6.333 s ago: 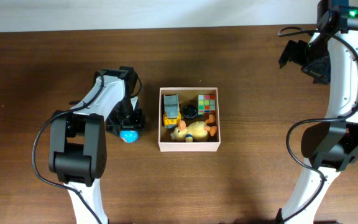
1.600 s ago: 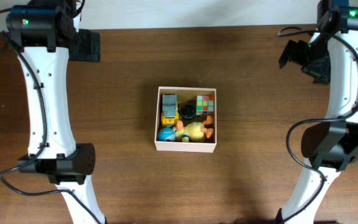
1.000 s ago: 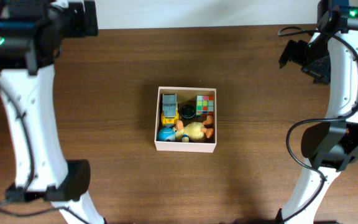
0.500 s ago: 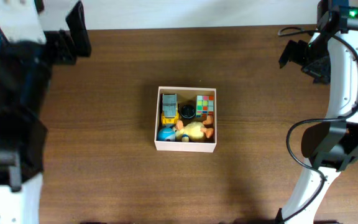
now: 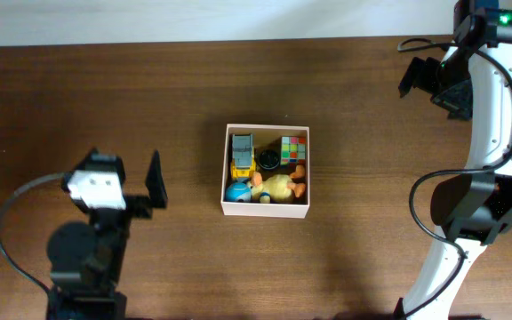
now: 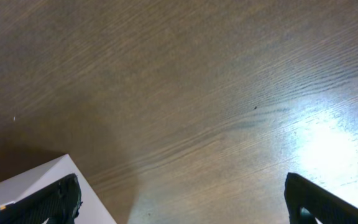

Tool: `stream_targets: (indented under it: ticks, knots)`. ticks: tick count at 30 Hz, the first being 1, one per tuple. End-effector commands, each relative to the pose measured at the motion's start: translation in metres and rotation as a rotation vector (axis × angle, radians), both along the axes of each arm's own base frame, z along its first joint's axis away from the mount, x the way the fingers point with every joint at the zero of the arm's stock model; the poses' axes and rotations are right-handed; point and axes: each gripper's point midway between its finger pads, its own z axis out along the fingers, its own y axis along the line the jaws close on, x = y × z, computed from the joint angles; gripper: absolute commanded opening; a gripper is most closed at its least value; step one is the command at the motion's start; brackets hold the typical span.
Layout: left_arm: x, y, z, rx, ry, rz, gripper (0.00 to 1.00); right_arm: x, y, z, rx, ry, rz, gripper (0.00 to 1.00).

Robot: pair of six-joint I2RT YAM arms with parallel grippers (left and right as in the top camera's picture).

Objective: Pack container

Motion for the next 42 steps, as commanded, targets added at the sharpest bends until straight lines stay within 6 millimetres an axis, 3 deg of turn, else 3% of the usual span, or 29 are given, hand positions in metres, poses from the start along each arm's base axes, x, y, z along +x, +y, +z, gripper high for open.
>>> stream_targets:
  ticks: [1,10,20,42]
  knots:
    - [-0.013,0.001,-0.032,0.011,0.004,-0.005,0.99,-0.001,0.002,0.022,-0.007,-0.058,-0.008,0.99]
    - [-0.034,0.001,-0.1,0.011,0.018,-0.005,0.99,-0.001,0.002,0.022,-0.007,-0.058,-0.008,0.99]
    - [-0.042,0.004,-0.143,0.011,0.019,0.007,0.99,-0.001,0.002,0.022,-0.007,-0.058,-0.008,0.99]
    - [-0.041,0.01,-0.145,0.034,0.022,0.03,0.99,-0.001,0.002,0.022,-0.007,-0.058,-0.008,0.99]
